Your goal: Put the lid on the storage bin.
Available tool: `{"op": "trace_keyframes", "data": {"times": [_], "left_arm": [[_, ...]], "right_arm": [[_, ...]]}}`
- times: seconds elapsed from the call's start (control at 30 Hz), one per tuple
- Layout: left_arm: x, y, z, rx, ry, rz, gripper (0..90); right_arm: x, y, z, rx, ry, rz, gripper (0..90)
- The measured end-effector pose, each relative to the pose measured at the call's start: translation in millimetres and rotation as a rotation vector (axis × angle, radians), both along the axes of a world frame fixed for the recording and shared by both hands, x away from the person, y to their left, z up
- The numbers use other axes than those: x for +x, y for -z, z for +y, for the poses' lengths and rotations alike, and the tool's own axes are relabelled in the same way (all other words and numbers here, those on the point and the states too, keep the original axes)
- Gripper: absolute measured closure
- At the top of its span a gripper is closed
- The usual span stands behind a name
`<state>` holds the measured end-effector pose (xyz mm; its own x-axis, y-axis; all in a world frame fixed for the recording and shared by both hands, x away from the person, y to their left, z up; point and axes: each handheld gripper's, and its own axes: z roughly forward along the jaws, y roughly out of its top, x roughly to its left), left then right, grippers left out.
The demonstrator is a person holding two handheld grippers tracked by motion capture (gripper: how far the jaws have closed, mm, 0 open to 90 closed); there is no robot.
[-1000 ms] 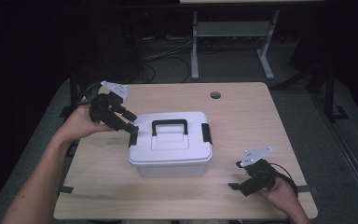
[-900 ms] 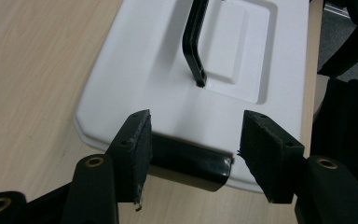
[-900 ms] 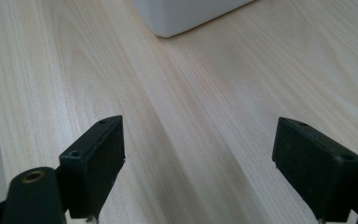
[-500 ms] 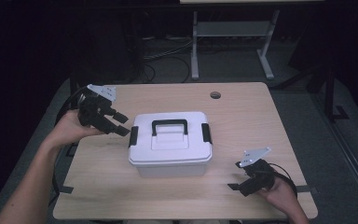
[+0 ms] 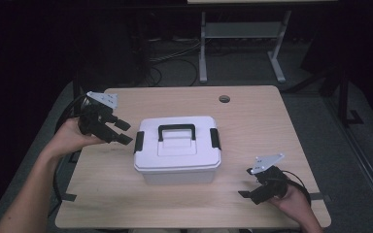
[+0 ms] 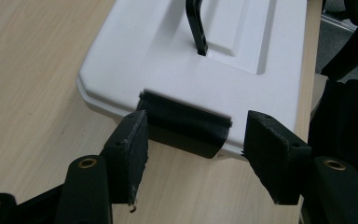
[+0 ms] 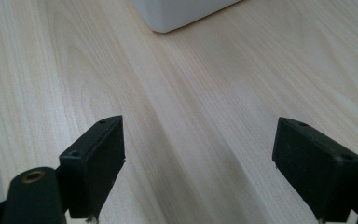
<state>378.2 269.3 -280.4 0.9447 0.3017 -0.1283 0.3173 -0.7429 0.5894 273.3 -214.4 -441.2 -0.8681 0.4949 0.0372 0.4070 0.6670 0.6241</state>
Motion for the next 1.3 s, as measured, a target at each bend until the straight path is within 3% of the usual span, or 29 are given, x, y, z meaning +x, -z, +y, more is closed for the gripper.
{"op": "trace_keyframes", "data": {"times": [0.77, 1.3], "left_arm": [[-14.6, 9.9, 26.9, -0.038, -0.039, -0.005, 37.8], [-23.1, 30.8, 39.1, -0.038, -0.059, 0.025, 36.0]], "right_arm": [[0.8, 1.7, 2.1, -0.010, 0.002, 0.002, 16.5], [0.8, 0.1, 2.0, -0.013, 0.000, -0.004, 16.5]]}}
